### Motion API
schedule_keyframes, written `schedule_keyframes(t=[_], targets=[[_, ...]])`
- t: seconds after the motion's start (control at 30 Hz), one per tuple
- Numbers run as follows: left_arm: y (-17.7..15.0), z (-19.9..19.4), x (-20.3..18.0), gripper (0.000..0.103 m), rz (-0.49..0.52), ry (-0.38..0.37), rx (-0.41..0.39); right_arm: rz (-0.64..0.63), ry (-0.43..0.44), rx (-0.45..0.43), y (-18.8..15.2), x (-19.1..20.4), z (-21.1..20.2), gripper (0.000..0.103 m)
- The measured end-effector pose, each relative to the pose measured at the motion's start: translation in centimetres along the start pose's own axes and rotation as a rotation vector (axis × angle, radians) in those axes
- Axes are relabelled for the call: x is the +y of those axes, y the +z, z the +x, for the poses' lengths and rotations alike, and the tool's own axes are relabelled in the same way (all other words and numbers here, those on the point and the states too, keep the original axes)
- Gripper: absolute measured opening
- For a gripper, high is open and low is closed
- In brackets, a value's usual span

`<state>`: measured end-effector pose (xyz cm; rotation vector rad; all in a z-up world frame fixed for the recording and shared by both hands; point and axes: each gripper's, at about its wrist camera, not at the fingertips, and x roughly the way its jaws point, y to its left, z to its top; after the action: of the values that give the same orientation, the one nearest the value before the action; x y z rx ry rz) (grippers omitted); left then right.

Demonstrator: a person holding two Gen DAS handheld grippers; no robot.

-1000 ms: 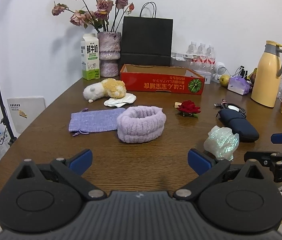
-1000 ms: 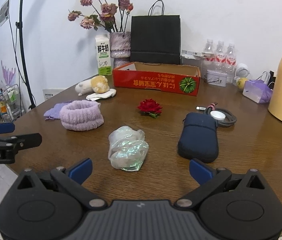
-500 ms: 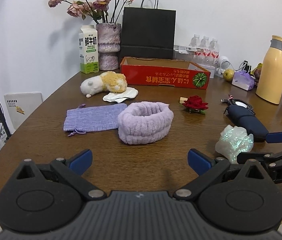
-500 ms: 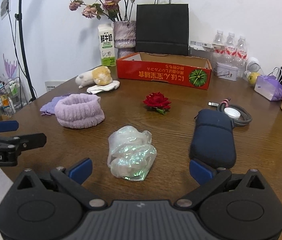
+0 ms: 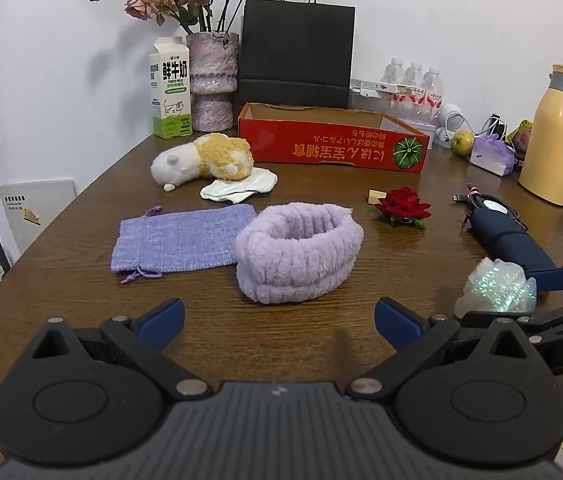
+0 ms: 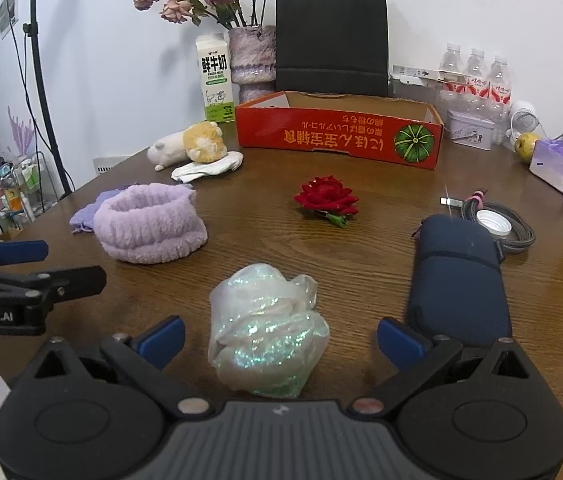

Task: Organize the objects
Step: 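Close the right gripper on the iridescent plastic bag while the left gripper approaches the lavender headband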

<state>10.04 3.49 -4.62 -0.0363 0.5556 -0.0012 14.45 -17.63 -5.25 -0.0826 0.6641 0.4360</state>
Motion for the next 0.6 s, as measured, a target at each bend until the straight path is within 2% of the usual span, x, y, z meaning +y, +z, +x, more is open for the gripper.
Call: schedule_keyframes(t=[0.23, 0.33, 0.4, 0.47, 0.6], targets=[[0.5, 1.4, 0.2, 0.103, 0.016, -0.006, 0.004, 0.005, 0.000, 0.005, 0.1, -0.1, 1.1, 0.090], [0.6, 1.9, 0.3, 0.103, 0.019, -0.006, 0.006, -0.002, -0.001, 0.000, 0.1, -0.2, 1.4, 0.075], [0.8, 2.3, 0.3, 0.103, 0.021, -0.008, 0.007, 0.000, 0.004, 0.001, 0.1, -0.3, 1.5, 0.068], [0.9, 2.6, 0.3, 0.103, 0.025, -0.010, 0.008, -0.001, 0.003, -0.007, 0.1, -0.4, 1.6, 0.051], [1.3, 3.3, 0.3, 0.103, 0.029, -0.015, 0.009, 0.006, 0.009, -0.017, 0.3, -0.8, 1.7, 0.045]])
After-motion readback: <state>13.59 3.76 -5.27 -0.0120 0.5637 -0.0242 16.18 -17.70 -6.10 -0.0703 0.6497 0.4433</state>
